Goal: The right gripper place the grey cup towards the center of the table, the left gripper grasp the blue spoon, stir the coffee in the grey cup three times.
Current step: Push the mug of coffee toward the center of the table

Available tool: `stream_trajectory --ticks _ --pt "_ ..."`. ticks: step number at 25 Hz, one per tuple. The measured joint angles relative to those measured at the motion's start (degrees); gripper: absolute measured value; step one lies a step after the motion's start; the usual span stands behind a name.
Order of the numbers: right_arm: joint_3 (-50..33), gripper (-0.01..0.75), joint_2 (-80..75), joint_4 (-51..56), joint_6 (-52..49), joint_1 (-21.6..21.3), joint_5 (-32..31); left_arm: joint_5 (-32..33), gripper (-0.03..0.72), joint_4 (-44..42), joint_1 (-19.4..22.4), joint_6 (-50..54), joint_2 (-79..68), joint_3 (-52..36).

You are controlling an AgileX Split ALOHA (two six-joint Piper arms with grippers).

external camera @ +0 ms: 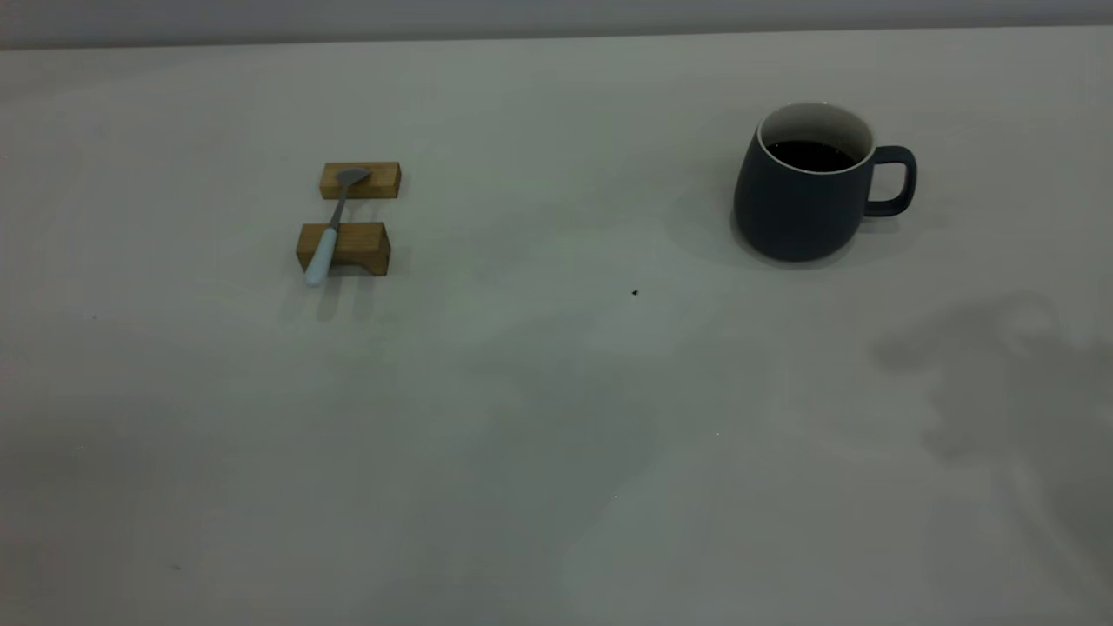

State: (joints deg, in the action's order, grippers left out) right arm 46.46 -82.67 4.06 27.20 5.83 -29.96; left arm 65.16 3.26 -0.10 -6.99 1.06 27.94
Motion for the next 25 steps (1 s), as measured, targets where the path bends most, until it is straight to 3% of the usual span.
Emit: stream_trajectory --ticks 6,12,20,25 --pt "12.14 0.591 -20.40 2.98 13.47 0.00 0.29 0.00 0.330 0.00 0.00 0.00 0.00 0.00" --pt "20.15 0.591 -32.57 7.11 42.61 -0.89 6.38 0.00 0.330 0.00 0.00 0.00 0.00 0.00" --pt "26.39 0.591 -43.51 25.19 74.24 -5.85 7.25 0.00 0.330 0.00 0.00 0.00 0.00 0.00" --pt "29.40 0.591 -47.93 38.31 89.37 -6.33 6.87 0.00 0.330 0.00 0.00 0.00 0.00 0.00"
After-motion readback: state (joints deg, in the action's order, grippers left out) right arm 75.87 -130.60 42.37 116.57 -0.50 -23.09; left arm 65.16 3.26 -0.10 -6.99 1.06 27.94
